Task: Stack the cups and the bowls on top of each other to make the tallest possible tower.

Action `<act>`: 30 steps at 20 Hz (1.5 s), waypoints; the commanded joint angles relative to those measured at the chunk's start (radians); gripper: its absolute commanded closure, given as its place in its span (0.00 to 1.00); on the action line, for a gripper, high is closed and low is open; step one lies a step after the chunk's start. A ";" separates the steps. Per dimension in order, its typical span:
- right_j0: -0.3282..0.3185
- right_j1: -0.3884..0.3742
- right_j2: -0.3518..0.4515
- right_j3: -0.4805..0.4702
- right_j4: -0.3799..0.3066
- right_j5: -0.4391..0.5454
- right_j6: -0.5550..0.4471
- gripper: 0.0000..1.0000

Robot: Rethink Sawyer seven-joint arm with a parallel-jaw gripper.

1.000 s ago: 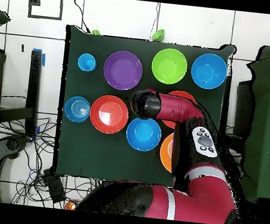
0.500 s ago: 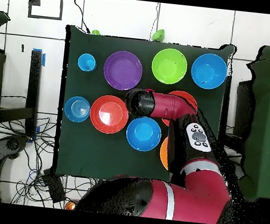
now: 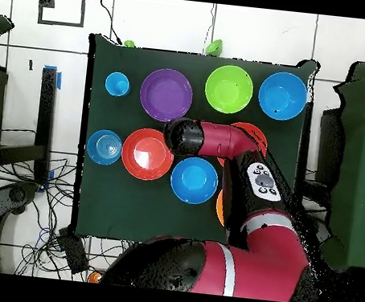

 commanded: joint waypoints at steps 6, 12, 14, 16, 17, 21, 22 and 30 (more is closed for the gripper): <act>0.055 0.069 0.035 -0.060 -0.079 0.008 -0.015 0.00; 0.073 0.075 0.018 -0.088 -0.083 0.018 -0.011 0.00; 0.077 0.083 0.017 -0.103 -0.087 0.022 -0.015 0.00; 0.083 0.089 0.011 -0.118 -0.091 0.026 -0.016 0.00; 0.087 0.085 0.004 -0.122 -0.090 0.036 -0.013 0.00; 0.103 0.009 -0.027 -0.091 -0.080 0.125 -0.017 0.00; 0.113 -0.005 -0.043 -0.095 -0.080 0.153 -0.015 0.00; 0.114 -0.088 -0.067 -0.053 -0.068 0.213 -0.026 0.00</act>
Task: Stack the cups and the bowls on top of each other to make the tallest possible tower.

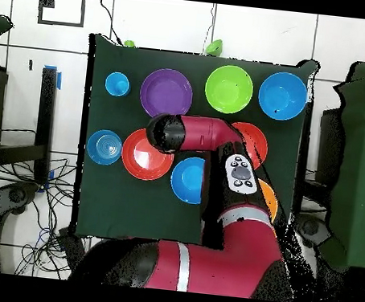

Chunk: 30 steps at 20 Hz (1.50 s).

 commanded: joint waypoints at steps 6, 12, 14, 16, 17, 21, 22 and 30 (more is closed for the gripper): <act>0.009 -0.123 -0.005 0.013 -0.042 0.193 -0.031 0.00; -0.003 -0.039 -0.007 0.025 -0.071 0.071 0.014 0.00; -0.014 -0.015 -0.003 0.031 -0.093 0.019 0.001 0.00; -0.029 -0.002 0.008 0.044 -0.100 -0.033 0.000 0.00; -0.030 0.003 0.006 0.046 -0.104 -0.047 0.002 0.00; -0.032 0.016 0.006 0.043 -0.107 -0.066 -0.001 0.00; -0.030 0.022 0.004 0.036 -0.108 -0.060 -0.004 0.00; -0.035 0.054 0.007 0.009 -0.120 -0.063 -0.008 0.00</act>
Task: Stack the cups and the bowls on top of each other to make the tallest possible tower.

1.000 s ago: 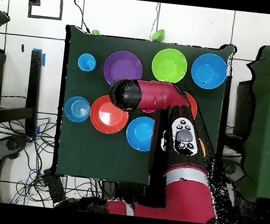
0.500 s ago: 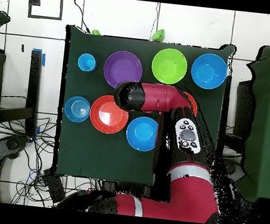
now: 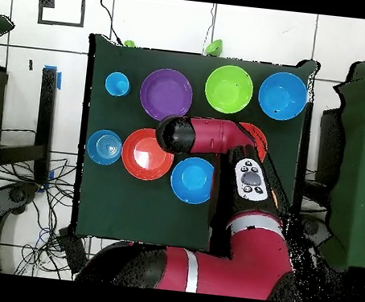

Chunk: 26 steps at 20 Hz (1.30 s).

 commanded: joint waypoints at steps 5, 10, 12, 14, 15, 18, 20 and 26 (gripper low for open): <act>-0.010 0.100 0.025 -0.021 -0.080 -0.029 -0.006 0.00; -0.011 0.140 0.028 -0.058 -0.096 -0.052 -0.023 0.00; 0.002 0.152 0.022 -0.075 -0.100 -0.054 -0.018 0.00; 0.012 0.160 0.017 -0.086 -0.104 -0.053 -0.015 0.00; 0.013 0.149 0.016 -0.072 -0.104 -0.056 -0.011 0.00; 0.026 0.138 0.004 -0.059 -0.110 -0.057 0.004 0.00; 0.032 0.145 0.003 -0.062 -0.111 -0.051 0.007 0.00; 0.049 0.124 0.009 -0.034 -0.117 -0.043 0.003 0.00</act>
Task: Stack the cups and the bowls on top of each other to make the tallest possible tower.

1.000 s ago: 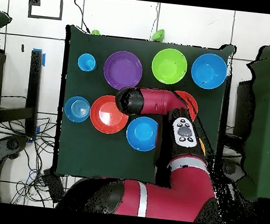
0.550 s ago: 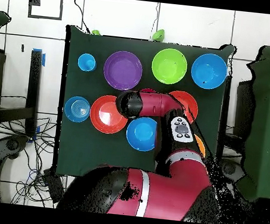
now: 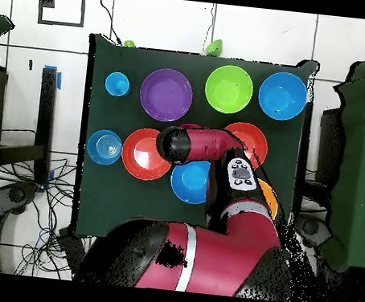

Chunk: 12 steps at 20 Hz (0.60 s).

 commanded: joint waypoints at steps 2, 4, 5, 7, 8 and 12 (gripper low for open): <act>0.046 0.010 0.033 -0.030 -0.076 -0.026 0.006 0.00; 0.053 0.004 0.036 -0.021 -0.084 -0.034 -0.004 0.00; 0.054 -0.001 0.039 -0.015 -0.083 -0.061 0.006 0.00; 0.054 -0.004 0.046 -0.008 -0.087 -0.069 -0.002 0.00; 0.055 -0.005 0.050 -0.005 -0.090 -0.073 -0.006 1.00; 0.064 -0.012 0.052 0.002 -0.091 -0.091 -0.001 1.00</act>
